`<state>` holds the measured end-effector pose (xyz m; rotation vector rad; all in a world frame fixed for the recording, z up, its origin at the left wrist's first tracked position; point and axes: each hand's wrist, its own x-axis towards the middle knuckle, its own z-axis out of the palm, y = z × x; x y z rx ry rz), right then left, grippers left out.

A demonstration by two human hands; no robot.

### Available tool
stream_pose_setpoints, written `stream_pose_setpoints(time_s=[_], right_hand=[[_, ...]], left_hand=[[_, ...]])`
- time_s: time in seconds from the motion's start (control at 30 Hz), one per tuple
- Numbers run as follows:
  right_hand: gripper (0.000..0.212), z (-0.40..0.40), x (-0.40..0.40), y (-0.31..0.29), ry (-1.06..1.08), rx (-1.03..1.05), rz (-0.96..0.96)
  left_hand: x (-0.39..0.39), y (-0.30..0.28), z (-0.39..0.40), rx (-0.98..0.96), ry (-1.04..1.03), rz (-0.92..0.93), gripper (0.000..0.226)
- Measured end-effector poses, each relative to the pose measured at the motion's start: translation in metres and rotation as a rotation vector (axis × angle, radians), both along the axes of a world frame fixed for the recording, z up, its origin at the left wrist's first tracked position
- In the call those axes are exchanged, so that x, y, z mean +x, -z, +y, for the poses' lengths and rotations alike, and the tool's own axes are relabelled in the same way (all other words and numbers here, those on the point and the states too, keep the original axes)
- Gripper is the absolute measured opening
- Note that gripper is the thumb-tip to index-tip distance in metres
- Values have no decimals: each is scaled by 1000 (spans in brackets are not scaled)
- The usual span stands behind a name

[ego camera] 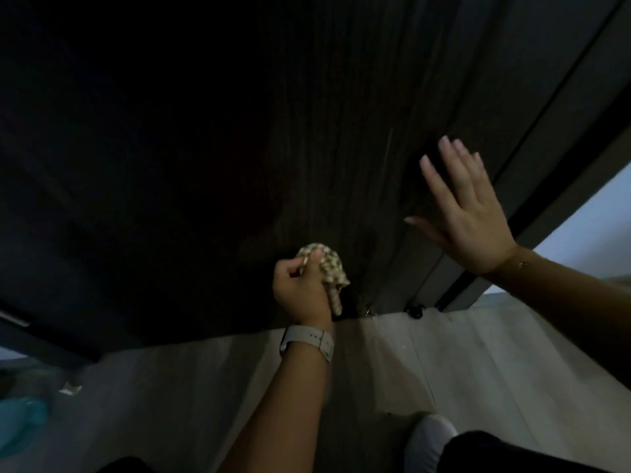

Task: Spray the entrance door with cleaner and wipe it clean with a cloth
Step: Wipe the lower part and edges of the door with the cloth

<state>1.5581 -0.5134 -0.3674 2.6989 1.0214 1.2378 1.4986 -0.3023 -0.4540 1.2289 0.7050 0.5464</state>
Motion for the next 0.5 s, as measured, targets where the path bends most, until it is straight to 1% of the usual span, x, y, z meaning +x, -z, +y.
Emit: stream_pose_setpoints(time_s=[0.1, 0.2, 0.3, 0.33, 0.4, 0.5], right_hand=[[80, -10, 6, -3, 64, 0, -4], [83, -13, 9, -3, 58, -20, -31], [84, -12, 9, -4, 58, -34, -24], [84, -13, 8, -4, 64, -42, -23], [83, -16, 8, -6, 65, -58, -31], [85, -19, 10, -7, 64, -89, -42]], left_hand=[[9, -62, -26, 49, 34, -195, 22], [18, -124, -40, 85, -17, -317, 22], [24, -146, -45, 92, -95, -393, 21], [24, -142, -46, 103, -101, -383, 21], [23, -123, -52, 118, -82, -302, 22], [19, -80, -61, 43, -13, -88, 25]])
